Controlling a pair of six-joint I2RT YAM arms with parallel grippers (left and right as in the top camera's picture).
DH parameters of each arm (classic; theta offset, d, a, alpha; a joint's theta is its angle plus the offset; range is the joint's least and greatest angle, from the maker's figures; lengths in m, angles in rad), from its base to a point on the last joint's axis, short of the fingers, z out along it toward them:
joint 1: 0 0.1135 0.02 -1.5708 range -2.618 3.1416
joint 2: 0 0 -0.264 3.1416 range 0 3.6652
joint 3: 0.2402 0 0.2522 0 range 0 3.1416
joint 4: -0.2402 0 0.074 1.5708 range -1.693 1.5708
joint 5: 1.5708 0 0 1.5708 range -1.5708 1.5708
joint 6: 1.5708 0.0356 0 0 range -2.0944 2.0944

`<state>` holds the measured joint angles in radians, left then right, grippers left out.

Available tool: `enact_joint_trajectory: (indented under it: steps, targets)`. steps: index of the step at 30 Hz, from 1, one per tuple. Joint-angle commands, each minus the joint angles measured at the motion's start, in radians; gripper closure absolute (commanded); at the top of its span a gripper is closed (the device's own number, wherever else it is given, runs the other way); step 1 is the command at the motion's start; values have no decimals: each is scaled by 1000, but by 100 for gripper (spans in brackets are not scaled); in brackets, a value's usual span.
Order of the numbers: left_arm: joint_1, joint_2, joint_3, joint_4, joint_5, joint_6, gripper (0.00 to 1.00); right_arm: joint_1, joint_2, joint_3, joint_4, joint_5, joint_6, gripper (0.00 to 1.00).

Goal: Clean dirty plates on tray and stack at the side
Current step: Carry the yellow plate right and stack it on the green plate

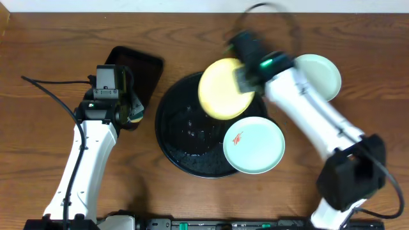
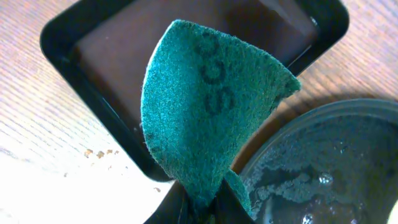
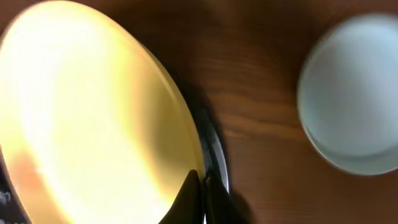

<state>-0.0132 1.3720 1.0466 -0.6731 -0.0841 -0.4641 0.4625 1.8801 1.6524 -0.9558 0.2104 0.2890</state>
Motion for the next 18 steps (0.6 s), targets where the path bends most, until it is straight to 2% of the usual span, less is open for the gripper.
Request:
enact_joint_trajectory:
  steps: [1, 4, 9, 13, 18]
  targets:
    - [5, 7, -11, -6, -5, 19, 93, -281, -38, 14, -5, -421, 105, 98]
    - [5, 7, -11, -6, -5, 18, 92, -505, -38, 8, -6, -509, 111, 98]
    - [5, 7, -11, -6, -1, 18, 92, -714, -36, -29, 6, -456, 142, 98]
    - [5, 7, -11, -6, -1, 18, 93, -814, -36, -74, 37, -417, 167, 98]
    - [5, 7, -11, -6, -1, 18, 93, -853, -34, -137, 122, -417, 167, 99]
